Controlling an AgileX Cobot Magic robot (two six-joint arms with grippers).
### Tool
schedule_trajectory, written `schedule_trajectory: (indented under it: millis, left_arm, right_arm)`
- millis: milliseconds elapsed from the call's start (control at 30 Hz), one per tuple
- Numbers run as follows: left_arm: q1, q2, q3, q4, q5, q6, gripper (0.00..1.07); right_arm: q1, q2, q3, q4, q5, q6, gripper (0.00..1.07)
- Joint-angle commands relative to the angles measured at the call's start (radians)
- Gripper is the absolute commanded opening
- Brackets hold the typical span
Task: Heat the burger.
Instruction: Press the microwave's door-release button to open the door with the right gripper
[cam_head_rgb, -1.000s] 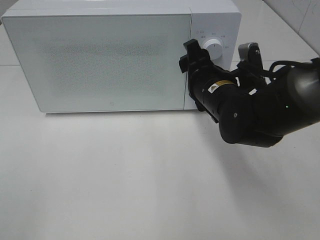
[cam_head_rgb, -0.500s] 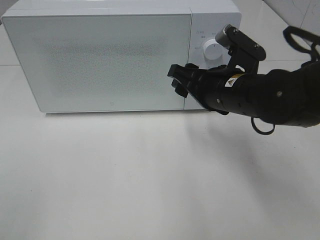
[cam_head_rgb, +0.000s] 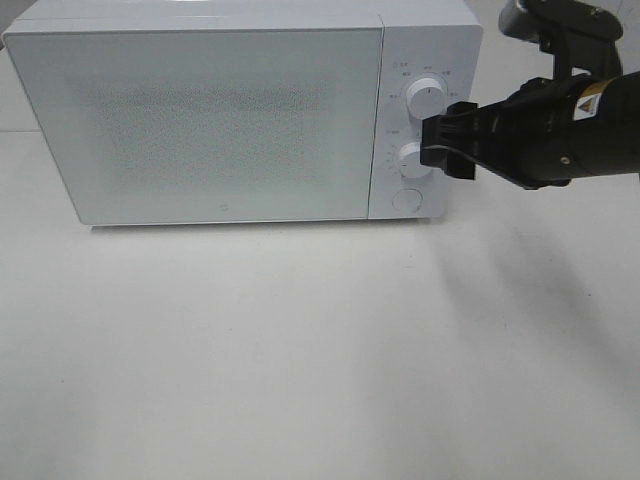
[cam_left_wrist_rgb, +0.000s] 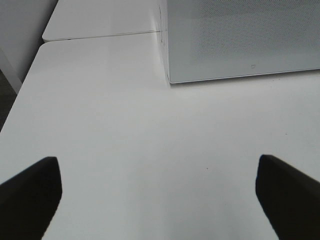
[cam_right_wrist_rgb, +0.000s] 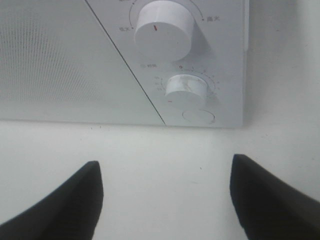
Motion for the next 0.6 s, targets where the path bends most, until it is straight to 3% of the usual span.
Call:
schedule_trajectory:
  millis: [33, 167, 600]
  left_arm:
    - [0.005, -0.022, 0.003, -0.002, 0.000, -0.003, 0.98]
    - [0.005, -0.022, 0.003, -0.002, 0.000, -0.003, 0.98]
    - [0.005, -0.022, 0.003, -0.002, 0.000, -0.003, 0.98]
  right_arm:
    - [-0.016, -0.075, 0.001, -0.055, 0.106, -0.027, 0.69]
    - [-0.015, -0.205, 0.001, -0.127, 0.296, -0.027, 0.69]
    - [-0.015, -0.420, 0.001, -0.129, 0.816, -0.091, 0.69]
